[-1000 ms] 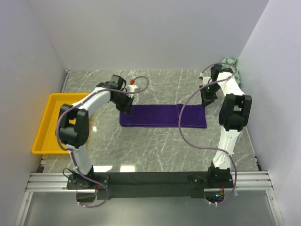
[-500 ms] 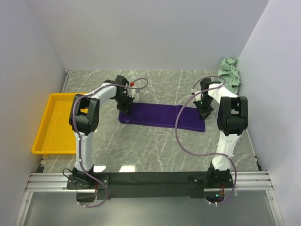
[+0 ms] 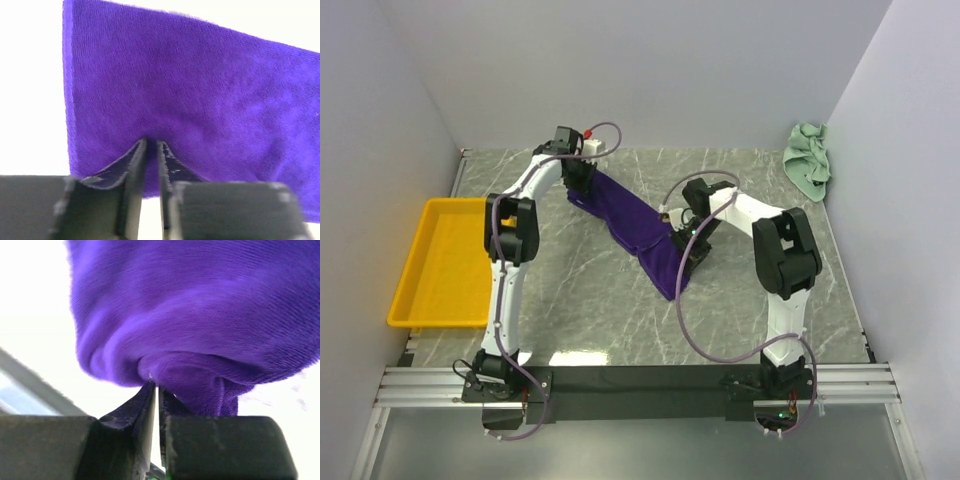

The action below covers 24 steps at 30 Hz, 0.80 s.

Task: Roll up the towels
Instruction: Fold the towel

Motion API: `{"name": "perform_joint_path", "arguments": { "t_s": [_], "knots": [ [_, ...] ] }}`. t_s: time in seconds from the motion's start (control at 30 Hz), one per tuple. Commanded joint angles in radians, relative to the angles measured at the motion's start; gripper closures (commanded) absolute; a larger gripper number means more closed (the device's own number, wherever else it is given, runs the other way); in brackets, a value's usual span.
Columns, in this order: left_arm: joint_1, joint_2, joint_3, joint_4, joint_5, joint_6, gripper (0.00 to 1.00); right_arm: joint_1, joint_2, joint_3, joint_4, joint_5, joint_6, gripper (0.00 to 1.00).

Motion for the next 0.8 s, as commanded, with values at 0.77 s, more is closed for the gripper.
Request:
{"name": "perform_joint_path", "arguments": {
  "t_s": [0.77],
  "knots": [
    [-0.059,-0.213,-0.312,0.16,0.093,-0.255,0.75,-0.104,0.033,0.0,0.057,-0.033,-0.012,0.86]
  ]
}}
